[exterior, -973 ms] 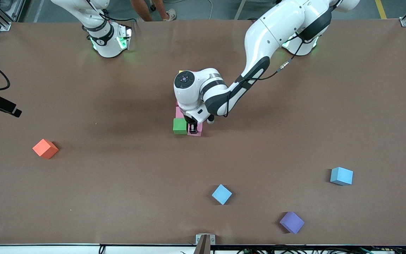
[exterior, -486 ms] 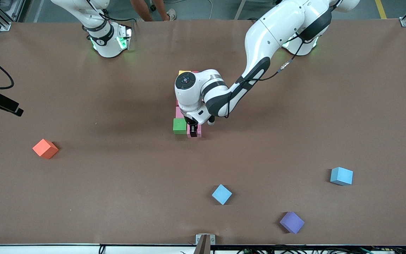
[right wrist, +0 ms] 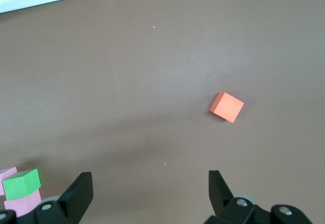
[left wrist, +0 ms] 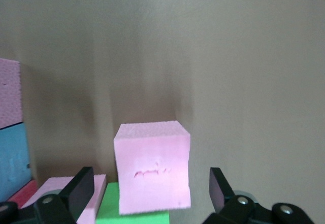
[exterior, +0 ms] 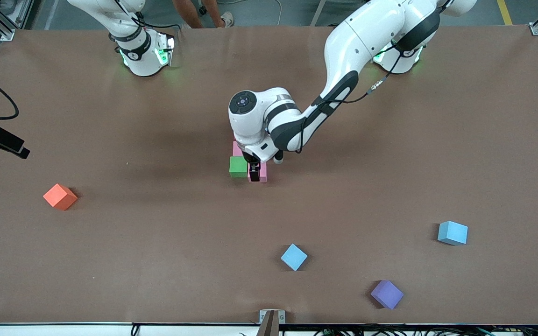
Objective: Arrange 11 blocks into digit 3
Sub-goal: 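Set the pink cube beside the green cube and open the left gripper, then move the left gripper over to the loose blue cube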
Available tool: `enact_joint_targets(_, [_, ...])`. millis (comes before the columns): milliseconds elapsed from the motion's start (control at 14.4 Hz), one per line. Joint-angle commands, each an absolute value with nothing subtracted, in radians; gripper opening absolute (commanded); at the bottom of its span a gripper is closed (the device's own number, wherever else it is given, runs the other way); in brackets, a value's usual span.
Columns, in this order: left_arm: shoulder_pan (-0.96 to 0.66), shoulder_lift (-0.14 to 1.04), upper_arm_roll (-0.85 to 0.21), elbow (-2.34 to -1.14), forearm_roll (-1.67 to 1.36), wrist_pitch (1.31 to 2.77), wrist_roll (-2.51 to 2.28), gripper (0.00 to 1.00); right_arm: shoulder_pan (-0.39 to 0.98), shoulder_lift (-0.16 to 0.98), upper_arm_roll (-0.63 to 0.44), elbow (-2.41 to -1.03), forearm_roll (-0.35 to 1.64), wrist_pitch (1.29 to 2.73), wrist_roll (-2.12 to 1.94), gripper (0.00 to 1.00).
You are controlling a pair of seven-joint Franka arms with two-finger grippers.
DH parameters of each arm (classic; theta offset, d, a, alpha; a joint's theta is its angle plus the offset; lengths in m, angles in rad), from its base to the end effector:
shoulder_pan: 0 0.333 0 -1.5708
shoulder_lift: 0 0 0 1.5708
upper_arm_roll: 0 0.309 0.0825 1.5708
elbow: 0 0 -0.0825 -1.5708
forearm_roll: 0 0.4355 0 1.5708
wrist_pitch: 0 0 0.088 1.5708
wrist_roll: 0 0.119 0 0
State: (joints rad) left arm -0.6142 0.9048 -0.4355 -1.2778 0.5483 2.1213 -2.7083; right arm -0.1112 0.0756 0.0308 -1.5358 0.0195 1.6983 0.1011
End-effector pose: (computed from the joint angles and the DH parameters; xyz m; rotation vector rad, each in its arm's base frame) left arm 0.4810 -0.6276 0.1949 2.2181 2.1255 0.1810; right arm 0.6401 -0.0501 0.5888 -3.1029 0.2852 -0.1352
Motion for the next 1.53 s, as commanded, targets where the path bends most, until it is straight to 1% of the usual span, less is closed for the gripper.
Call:
enact_joint_targets(0, [-0.611, 0.868, -0.455, -1.285, 0.549, 2.051, -2.666, 1.00, -0.014, 0.069, -0.045, -1.555, -0.002, 1.723, 0.097, 1.00])
enact_joint_targets(139, [-0.586, 0.844, -0.460, -1.293, 0.548, 2.005, -2.555, 1.00, -0.006, 0.069, -0.061, -1.555, 0.000, 1.720, 0.097, 1.00])
enact_joint_targets(278, [-0.520, 0.816, -0.462, -1.307, 0.548, 1.959, -2.430, 1.00, -0.005, 0.069, -0.063, -1.555, 0.000, 1.720, 0.097, 1.00])
enact_joint_targets(417, [-0.435, 0.802, -0.469, -1.322, 0.538, 1.921, -2.282, 1.00, -0.005, 0.064, -0.063, -1.555, 0.000, 1.710, 0.097, 1.00])
enact_joint_targets(625, [-0.264, 0.782, -0.498, -1.345, 0.538, 1.888, -2.032, 1.00, 0.002, 0.064, -0.061, -1.557, 0.000, 1.707, 0.097, 1.00])
enact_joint_targets(1042, [0.029, 0.775, -0.500, -1.359, 0.554, 1.881, -1.402, 1.00, 0.000, 0.061, -0.058, -1.578, 0.002, 1.709, 0.097, 1.00])
enact_joint_targets(1320, [0.179, 0.756, -0.505, -1.365, 0.554, 1.882, -0.919, 1.00, -0.005, 0.055, -0.060, -1.591, 0.002, 1.710, 0.097, 1.00])
enact_joint_targets(1459, [0.237, 0.744, -0.511, -1.390, 0.554, 1.893, -0.693, 1.00, -0.002, 0.025, -0.060, -1.621, 0.002, 1.709, 0.084, 1.00])
